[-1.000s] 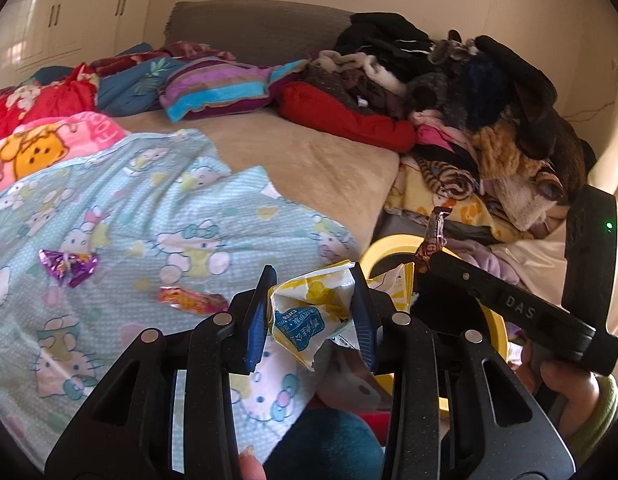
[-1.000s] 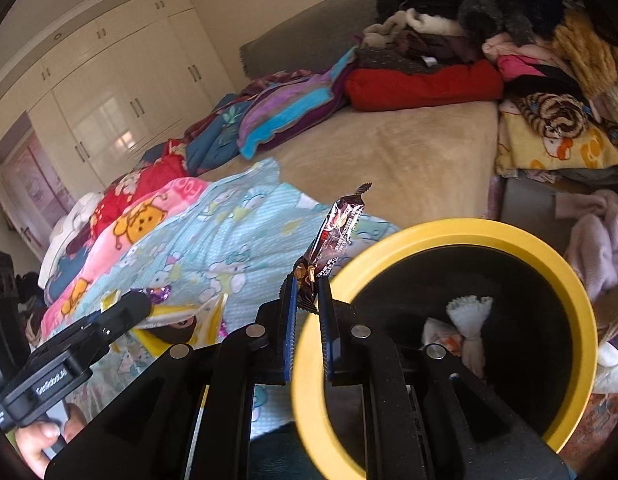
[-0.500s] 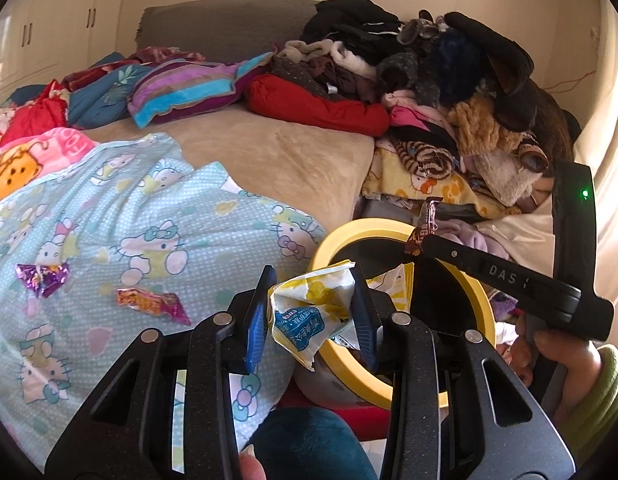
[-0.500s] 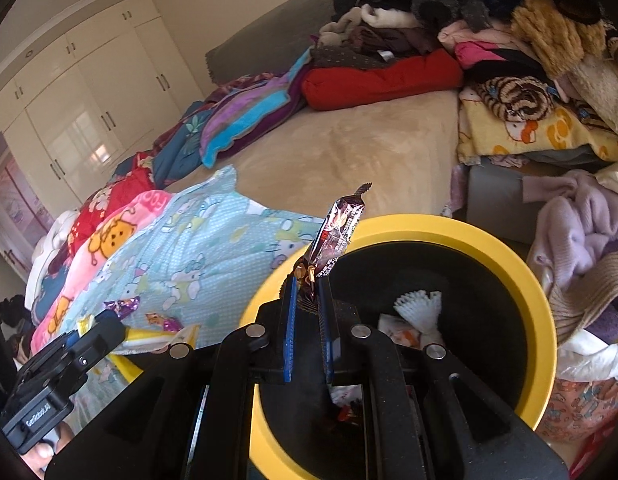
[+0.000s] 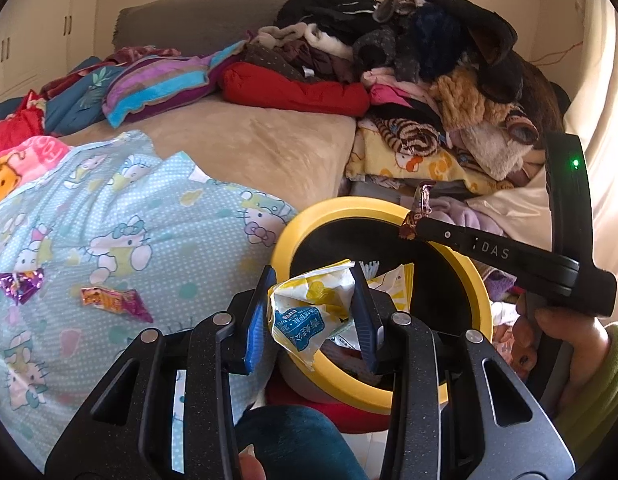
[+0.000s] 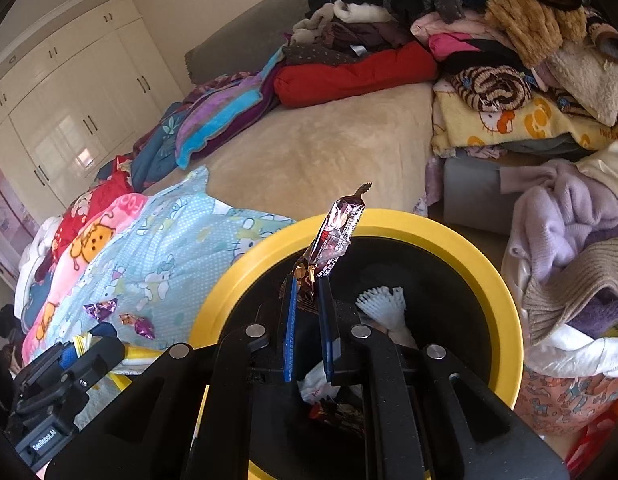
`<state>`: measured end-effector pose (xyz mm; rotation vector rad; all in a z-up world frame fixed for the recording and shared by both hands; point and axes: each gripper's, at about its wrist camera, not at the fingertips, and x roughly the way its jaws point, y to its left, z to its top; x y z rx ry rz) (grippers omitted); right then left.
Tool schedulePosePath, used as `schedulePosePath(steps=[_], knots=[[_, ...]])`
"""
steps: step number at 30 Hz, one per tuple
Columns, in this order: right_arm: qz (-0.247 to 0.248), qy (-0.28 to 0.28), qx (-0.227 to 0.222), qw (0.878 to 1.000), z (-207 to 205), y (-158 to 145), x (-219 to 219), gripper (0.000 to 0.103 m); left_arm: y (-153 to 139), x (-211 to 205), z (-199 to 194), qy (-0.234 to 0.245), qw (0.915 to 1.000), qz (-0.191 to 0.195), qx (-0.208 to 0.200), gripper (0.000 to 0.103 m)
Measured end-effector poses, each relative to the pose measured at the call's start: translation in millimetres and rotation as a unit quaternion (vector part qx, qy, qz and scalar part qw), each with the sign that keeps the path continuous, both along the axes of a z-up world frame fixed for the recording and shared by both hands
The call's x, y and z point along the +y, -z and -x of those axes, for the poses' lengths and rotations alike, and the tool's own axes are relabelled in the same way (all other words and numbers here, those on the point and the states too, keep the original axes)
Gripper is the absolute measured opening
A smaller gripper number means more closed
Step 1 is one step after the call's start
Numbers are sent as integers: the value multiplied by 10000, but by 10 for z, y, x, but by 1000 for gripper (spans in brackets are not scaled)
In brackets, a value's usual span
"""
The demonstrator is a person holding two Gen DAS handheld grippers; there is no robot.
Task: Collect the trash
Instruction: 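Carry both held items over the yellow-rimmed bin and open both tools to drop them, then move both open tools back from the bin to the remaining wrappers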
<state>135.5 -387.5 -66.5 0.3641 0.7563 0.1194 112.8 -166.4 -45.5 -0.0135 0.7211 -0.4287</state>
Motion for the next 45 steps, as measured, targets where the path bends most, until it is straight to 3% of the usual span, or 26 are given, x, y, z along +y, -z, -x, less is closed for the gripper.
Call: schedulePosePath(steps=[13, 15, 16, 17, 19, 22, 32, 45], knots=[[-160, 156, 194, 9996, -9, 96, -155, 12, 177, -259, -152, 241, 9995, -160, 98, 31], [-173, 205, 229, 9994, -8, 105, -173, 26, 181, -257, -171, 215, 9996, -135, 75, 38], [-158, 237, 235, 9993, -3, 103, -178, 42, 171, -231, -176, 182, 9998, -53, 69, 52], [-160, 289, 211, 9992, 7, 98, -192, 49, 162, -213, -174, 162, 9999, -3, 57, 70], [-186, 339, 188, 9991, 14, 93, -209, 49, 135, -159, -160, 72, 10000, 66, -17, 82], [-160, 367, 143, 9991, 21, 73, -196, 58, 103, -86, -158, -104, 9999, 30, -81, 92], [65, 29, -315, 9995, 52, -130, 96, 70, -56, 301, -136, -692, 9969, 53, -375, 92], [204, -544, -708, 9958, 87, -347, 678, 75, -223, 856, -175, -1322, 9891, 168, -632, 92]])
